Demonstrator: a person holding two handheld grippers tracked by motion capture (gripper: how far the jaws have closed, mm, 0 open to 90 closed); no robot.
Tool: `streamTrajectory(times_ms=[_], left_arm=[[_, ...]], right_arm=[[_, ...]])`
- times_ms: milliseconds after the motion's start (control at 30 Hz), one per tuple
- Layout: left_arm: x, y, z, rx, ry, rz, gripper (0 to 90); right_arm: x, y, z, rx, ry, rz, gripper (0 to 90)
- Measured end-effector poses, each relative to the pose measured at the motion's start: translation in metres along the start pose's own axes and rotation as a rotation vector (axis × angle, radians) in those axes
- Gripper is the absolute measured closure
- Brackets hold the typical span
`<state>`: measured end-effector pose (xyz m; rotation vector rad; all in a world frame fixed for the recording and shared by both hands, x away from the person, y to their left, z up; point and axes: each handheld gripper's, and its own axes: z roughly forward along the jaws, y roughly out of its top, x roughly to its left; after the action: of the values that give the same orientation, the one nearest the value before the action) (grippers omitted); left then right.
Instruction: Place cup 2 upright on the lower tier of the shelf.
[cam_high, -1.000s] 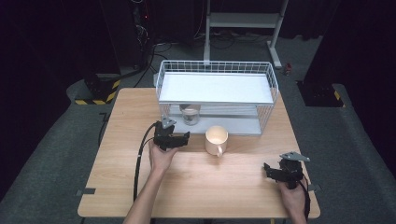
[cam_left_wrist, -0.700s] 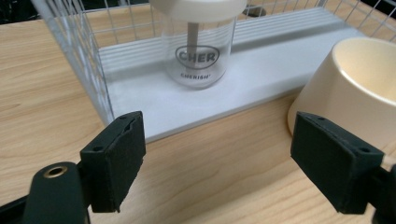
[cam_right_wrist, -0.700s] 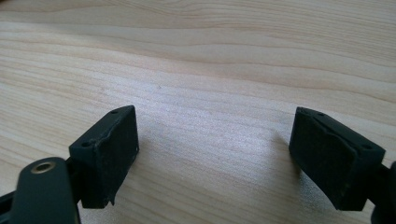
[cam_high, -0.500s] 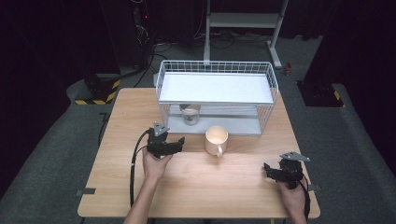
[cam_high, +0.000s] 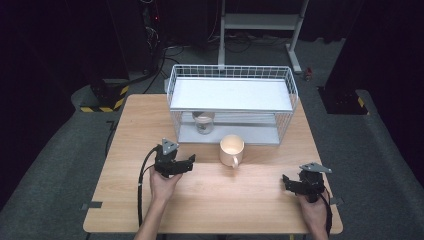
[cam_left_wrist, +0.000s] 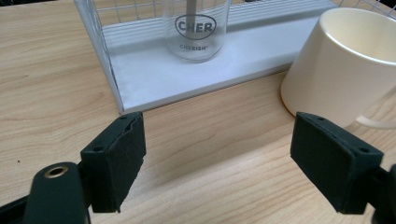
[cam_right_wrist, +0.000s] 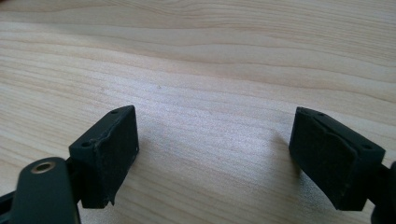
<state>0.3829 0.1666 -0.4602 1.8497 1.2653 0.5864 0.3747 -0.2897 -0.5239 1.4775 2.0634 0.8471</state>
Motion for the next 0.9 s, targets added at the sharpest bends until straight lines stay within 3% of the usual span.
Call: streamTrajectory(times_ms=[467,700,900], left_arm=[[-0.003,-0.025,-0.013,-0.007,0.005,-0.034,18.4],[-0.005,-0.036,-0.017,-0.014,0.026,-0.02,18.5],[-0.002,-0.048,-0.016,0.0,0.028,-0.051,18.4]], right_arm=[[0.0,0.0,0.0,0.0,0.0,0.0,15.8],[0.0,0.0,0.0,0.0,0.001,-0.001,15.9],[0.0,0.0,0.0,0.0,0.001,-0.001,15.9]])
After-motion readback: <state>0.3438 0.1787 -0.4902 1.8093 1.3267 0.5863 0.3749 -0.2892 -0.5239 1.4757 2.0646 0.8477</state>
